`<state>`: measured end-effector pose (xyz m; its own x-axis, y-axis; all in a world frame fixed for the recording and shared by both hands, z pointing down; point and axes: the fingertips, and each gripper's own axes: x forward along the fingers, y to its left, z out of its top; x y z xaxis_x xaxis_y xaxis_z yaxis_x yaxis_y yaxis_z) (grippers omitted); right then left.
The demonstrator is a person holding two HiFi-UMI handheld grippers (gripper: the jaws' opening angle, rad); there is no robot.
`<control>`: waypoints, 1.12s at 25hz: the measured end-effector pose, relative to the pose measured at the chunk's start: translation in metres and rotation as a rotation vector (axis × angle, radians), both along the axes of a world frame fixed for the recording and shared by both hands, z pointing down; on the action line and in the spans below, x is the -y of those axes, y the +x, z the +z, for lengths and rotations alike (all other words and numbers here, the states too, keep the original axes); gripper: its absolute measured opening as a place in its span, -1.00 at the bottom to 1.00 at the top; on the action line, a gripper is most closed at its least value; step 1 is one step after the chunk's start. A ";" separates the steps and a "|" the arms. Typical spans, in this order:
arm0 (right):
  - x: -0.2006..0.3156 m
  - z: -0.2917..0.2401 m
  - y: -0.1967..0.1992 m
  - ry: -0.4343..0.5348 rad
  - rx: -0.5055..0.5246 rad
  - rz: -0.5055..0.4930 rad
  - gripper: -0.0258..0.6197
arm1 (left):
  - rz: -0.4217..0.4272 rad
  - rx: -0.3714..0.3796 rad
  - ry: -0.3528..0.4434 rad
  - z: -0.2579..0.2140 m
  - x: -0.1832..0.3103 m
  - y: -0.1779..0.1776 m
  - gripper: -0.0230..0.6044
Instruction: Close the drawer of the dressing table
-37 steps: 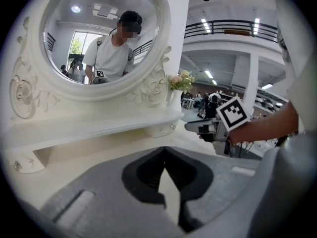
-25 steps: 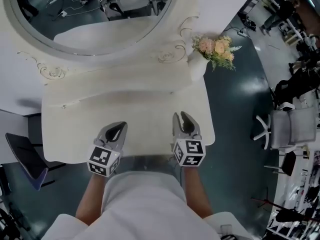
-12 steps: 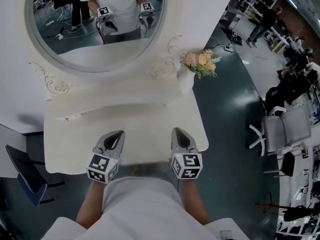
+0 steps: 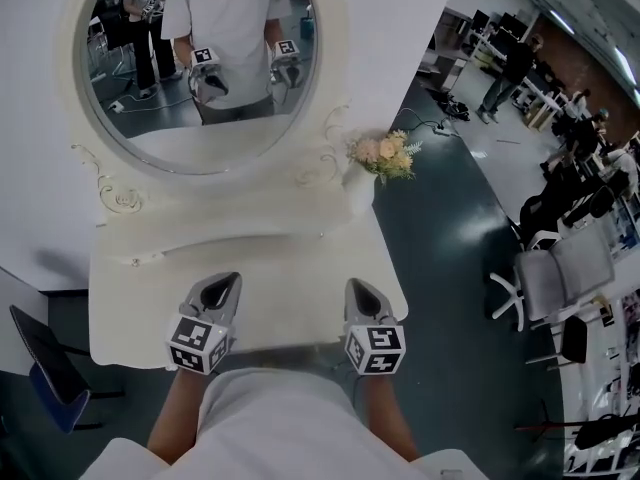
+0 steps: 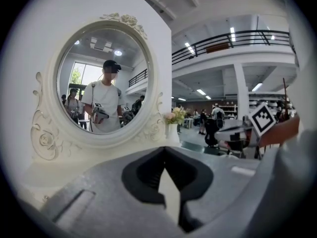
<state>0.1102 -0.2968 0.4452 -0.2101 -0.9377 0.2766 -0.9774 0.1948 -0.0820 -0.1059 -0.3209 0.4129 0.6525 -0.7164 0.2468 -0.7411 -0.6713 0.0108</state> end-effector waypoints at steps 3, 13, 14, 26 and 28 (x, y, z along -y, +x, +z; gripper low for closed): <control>-0.006 -0.005 0.000 0.014 -0.001 0.006 -0.92 | 0.005 -0.002 0.019 -0.008 -0.001 -0.002 -0.93; -0.018 -0.015 -0.009 0.041 -0.016 -0.015 -0.91 | 0.015 -0.006 0.055 -0.023 -0.014 -0.004 -0.93; -0.019 -0.016 -0.010 0.042 -0.017 -0.019 -0.91 | 0.013 -0.006 0.058 -0.024 -0.015 -0.004 -0.93; -0.019 -0.020 -0.012 0.057 -0.016 -0.019 -0.91 | 0.005 -0.016 0.075 -0.030 -0.012 -0.009 -0.93; -0.018 -0.020 -0.011 0.059 -0.018 -0.015 -0.91 | 0.002 -0.026 0.073 -0.030 -0.011 -0.009 -0.93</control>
<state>0.0996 -0.2790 0.4252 -0.2201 -0.9493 0.2246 -0.9755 0.2137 -0.0527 -0.1152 -0.3102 0.3824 0.6597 -0.7306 0.1764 -0.7398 -0.6726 -0.0190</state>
